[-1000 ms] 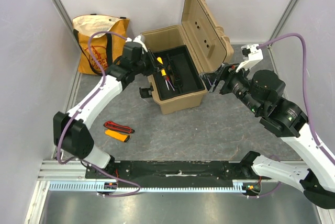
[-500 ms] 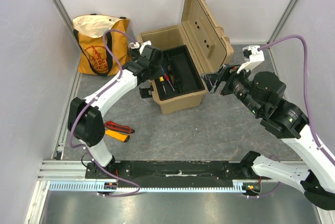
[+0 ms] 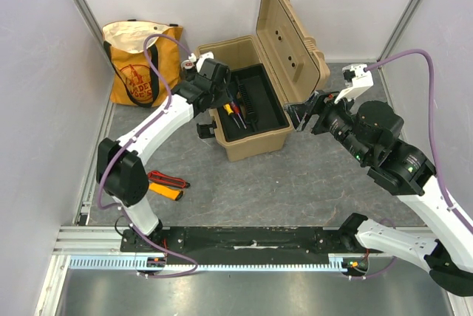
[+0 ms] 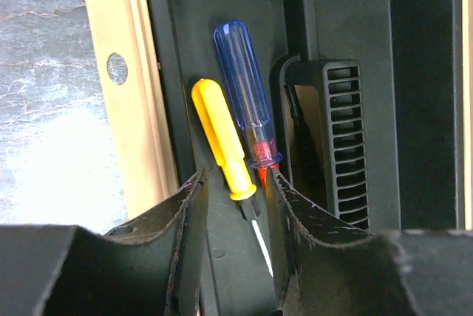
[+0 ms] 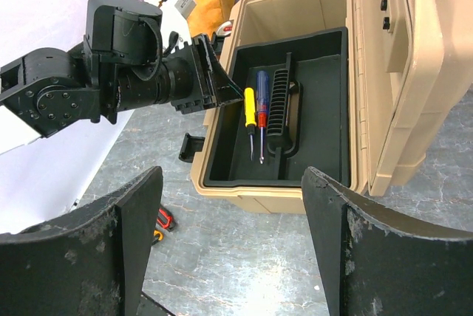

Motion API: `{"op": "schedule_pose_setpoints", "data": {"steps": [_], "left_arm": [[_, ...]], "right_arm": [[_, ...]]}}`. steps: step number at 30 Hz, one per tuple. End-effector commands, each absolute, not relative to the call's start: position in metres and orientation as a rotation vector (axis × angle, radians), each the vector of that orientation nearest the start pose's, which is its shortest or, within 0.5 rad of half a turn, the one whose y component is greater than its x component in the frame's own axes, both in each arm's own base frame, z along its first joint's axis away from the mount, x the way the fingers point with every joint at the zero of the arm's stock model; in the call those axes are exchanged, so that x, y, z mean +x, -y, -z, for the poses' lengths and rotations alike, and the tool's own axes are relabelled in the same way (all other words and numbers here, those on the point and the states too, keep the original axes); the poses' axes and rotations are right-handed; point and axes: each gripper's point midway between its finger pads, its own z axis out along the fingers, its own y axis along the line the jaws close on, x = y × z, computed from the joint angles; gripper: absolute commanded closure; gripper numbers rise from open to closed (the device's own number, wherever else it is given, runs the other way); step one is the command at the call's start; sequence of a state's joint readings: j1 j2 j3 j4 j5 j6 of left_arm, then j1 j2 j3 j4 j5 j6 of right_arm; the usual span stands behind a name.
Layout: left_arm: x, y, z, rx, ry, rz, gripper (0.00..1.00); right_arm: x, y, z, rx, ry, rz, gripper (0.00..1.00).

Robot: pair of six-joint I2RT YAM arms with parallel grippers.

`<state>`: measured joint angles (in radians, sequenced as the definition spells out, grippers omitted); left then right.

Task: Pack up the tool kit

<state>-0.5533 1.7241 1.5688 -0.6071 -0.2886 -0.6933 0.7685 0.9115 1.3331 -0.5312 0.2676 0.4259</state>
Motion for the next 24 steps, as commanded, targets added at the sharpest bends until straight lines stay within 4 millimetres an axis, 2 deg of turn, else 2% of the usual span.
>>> {"op": "schedule_pose_setpoints", "data": {"steps": [1, 4, 7, 11, 12, 18, 20, 24], "left_arm": [[0.406, 0.212, -0.247, -0.276, -2.206, 0.292, 0.57], [0.393, 0.199, -0.261, -0.279, -2.183, 0.274, 0.58], [0.377, 0.176, -0.257, -0.304, -2.177, 0.198, 0.57], [0.35, 0.137, -0.236, -0.387, -2.19, 0.133, 0.57], [0.343, 0.125, -0.238, -0.423, -2.174, 0.136, 0.57], [0.312, 0.052, -0.189, -0.694, -2.18, 0.045, 0.55], [0.301, 0.034, -0.171, -0.786, -2.184, 0.038, 0.52], [0.281, 0.006, -0.138, -0.954, -2.185, -0.021, 0.25]], "right_arm": [[0.237, -0.185, -0.425, -0.08, -1.673, -0.675, 0.18], [0.237, -0.186, -0.426, -0.084, -1.673, -0.678, 0.18], [0.236, -0.186, -0.426, -0.087, -1.673, -0.68, 0.17], [0.237, -0.188, -0.426, -0.091, -1.675, -0.683, 0.17], [0.238, -0.188, -0.426, -0.088, -1.677, -0.684, 0.17], [0.238, -0.193, -0.427, -0.095, -1.679, -0.703, 0.17], [0.238, -0.193, -0.426, -0.093, -1.684, -0.703, 0.17], [0.239, -0.195, -0.424, -0.096, -1.691, -0.706, 0.17]]}}
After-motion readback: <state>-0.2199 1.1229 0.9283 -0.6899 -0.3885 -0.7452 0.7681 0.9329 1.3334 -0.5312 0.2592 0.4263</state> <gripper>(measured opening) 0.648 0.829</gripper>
